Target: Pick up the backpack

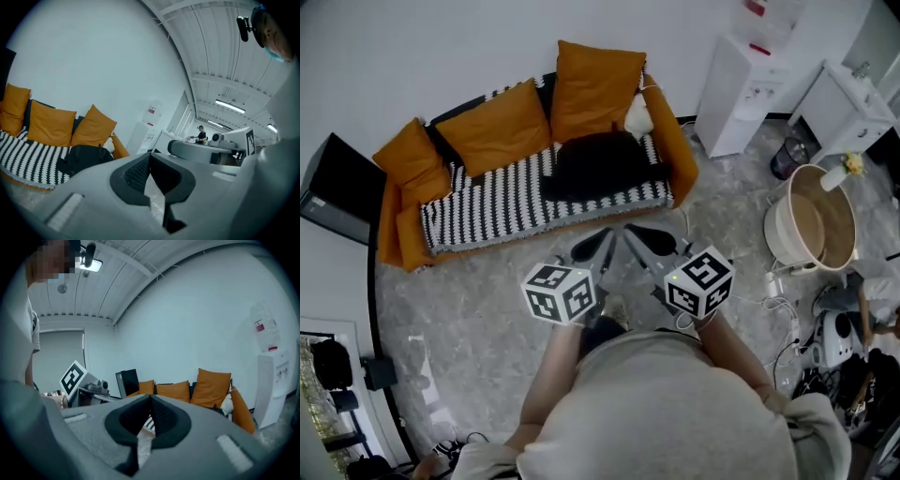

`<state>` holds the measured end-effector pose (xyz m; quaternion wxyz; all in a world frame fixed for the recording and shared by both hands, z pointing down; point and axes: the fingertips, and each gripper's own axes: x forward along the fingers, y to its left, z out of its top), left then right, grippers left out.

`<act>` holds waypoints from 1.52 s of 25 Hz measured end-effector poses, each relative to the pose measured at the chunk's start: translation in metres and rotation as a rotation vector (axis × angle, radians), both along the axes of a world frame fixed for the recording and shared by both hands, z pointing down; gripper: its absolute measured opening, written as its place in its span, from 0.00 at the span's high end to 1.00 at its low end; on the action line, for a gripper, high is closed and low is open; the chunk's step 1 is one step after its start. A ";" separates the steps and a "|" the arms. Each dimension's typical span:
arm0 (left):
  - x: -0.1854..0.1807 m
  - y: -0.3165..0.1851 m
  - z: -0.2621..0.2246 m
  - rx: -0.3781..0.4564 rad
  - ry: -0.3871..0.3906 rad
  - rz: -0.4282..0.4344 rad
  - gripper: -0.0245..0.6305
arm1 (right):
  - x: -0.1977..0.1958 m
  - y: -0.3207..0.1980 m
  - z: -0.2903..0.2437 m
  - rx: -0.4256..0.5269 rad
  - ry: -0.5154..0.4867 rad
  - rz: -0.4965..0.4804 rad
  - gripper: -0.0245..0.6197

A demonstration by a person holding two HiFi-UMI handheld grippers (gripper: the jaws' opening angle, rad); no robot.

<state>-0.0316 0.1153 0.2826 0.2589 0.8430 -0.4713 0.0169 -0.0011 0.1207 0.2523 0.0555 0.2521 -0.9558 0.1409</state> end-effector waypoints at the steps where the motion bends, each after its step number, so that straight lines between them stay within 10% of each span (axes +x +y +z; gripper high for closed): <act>1: -0.005 -0.011 0.000 0.001 0.000 0.008 0.95 | -0.006 -0.011 0.000 0.004 0.003 0.007 0.96; 21: -0.061 -0.123 0.030 -0.040 0.067 -0.012 0.95 | -0.049 -0.122 0.031 -0.085 0.041 0.056 0.96; 38: -0.062 -0.308 0.038 -0.053 0.047 -0.103 0.95 | -0.043 -0.316 0.046 -0.128 0.037 -0.020 0.96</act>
